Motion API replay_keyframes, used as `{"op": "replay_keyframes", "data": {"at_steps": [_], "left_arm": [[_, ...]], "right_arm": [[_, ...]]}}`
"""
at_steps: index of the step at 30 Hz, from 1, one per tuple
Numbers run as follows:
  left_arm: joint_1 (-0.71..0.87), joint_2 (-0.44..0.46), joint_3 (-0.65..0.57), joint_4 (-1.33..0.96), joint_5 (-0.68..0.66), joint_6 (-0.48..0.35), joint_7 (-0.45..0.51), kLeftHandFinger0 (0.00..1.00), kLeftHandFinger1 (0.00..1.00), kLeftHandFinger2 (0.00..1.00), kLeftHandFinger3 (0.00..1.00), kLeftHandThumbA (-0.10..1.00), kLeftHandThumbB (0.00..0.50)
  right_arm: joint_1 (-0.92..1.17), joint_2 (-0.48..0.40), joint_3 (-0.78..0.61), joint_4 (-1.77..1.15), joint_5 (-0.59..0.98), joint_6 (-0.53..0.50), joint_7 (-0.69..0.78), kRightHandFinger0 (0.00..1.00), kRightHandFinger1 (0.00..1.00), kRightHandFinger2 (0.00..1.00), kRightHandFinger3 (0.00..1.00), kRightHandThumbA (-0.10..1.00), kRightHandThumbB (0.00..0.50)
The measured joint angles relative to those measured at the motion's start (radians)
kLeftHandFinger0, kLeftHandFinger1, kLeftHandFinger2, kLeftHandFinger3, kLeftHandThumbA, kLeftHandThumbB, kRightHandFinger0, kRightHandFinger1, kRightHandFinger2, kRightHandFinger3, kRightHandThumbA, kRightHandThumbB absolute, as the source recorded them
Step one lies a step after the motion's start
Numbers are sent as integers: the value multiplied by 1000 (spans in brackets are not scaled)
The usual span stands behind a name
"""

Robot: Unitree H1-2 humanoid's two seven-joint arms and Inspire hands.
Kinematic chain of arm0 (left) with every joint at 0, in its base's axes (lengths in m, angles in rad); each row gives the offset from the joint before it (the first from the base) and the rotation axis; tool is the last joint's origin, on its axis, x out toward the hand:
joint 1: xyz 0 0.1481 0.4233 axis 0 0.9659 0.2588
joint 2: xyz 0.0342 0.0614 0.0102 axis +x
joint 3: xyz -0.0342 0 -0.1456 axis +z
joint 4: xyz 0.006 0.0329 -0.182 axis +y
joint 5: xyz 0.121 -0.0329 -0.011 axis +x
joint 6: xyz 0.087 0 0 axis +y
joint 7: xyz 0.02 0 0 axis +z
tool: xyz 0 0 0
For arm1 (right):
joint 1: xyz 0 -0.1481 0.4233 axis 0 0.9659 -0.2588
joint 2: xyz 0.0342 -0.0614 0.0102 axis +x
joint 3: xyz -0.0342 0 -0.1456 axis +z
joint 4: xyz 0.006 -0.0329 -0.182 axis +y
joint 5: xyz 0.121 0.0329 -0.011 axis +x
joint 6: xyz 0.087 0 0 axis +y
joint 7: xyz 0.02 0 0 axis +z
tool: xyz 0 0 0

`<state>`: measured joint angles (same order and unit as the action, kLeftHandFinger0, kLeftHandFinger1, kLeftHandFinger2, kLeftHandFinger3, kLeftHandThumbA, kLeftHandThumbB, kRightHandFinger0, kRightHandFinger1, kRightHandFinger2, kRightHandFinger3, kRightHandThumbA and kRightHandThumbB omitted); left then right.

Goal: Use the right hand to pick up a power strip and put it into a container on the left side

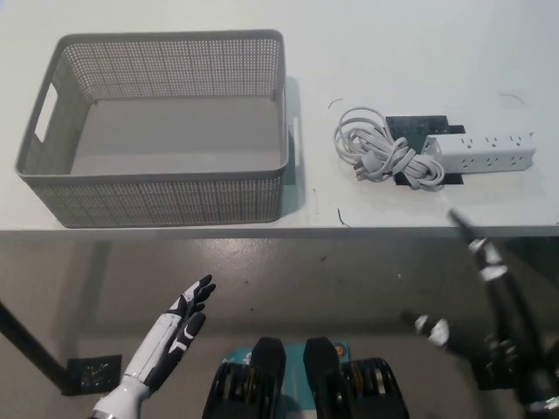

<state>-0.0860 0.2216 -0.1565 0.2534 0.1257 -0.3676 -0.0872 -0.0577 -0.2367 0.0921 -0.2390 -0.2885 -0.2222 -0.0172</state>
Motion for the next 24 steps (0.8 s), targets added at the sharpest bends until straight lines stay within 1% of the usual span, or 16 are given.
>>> {"op": "replay_keyframes", "data": {"at_steps": [1,3,4,5,7,8,9,10,11,14,15,17,19,20,22,24], "left_arm": [[0,0,0,0,0,0,0,1000,1000,1000,1000,1000,280],[0,0,0,0,0,0,0,1000,1000,1000,1000,1000,285],[0,0,0,0,0,0,-1,1000,1000,1000,1000,1000,278],[0,-1,0,0,0,0,-1,1000,1000,1000,1000,1000,278],[0,-1,0,0,0,0,-1,1000,1000,1000,1000,1000,284],[0,-1,0,1,0,0,-1,1000,1000,1000,1000,1000,284],[0,-1,0,1,0,0,-2,1000,1000,1000,1000,1000,285],[0,-1,0,1,0,0,-2,1000,1000,1000,1000,1000,286],[0,-1,0,3,0,0,-2,1000,1000,1000,1000,1000,288],[0,-1,0,5,0,0,-2,1000,1000,1000,1000,1000,289],[0,-1,0,6,0,0,-2,1000,1000,1000,1000,1000,291],[1,-1,0,6,0,0,-2,1000,1000,1000,1000,1000,291],[2,-1,0,6,0,0,-2,1000,1000,1000,1000,1000,281],[3,-1,0,6,0,0,-2,1000,1000,1000,1000,1000,288],[6,0,0,6,0,0,-2,1000,1000,1000,1000,1000,280],[10,0,0,6,1,0,-2,1000,1000,1000,1000,1000,279]], "right_arm": [[-23,-21,-14,-27,-1,20,8,1000,1000,1000,1000,1000,362],[-95,-73,-36,-61,-4,63,26,1000,1000,1000,1000,1000,342],[-153,-103,-43,-63,-6,87,38,1000,1000,1000,1000,1000,247],[-196,-129,-47,-63,-8,109,47,1000,1000,1000,1000,1000,317],[-272,-161,-49,-58,-11,139,66,1000,1000,1000,1000,1000,330],[-315,-175,-48,-49,-14,154,76,1000,1000,1000,1000,1000,354],[-355,-186,-46,-38,-15,167,84,1000,1000,1000,1000,1000,364],[-377,-190,-45,-31,-16,172,89,1000,1000,1000,1000,1000,365],[-453,-200,-35,15,-20,195,106,1000,1000,1000,1000,1000,362],[-586,-203,-2,127,-32,231,134,1000,1000,1000,1000,1000,372],[-631,-203,12,176,-38,243,145,1000,1000,1000,1000,1000,398],[-697,-202,38,260,-46,260,160,1000,1000,1000,1000,1000,402],[-778,-197,73,379,-56,280,182,1000,1000,1000,1000,1000,434],[-805,-195,87,423,-59,287,189,1000,1000,1000,1000,1000,418],[-874,-186,126,543,-67,304,208,1000,1000,1000,1000,1000,380],[-933,-169,165,661,-80,320,228,1000,1000,1000,1000,1000,366]]}}
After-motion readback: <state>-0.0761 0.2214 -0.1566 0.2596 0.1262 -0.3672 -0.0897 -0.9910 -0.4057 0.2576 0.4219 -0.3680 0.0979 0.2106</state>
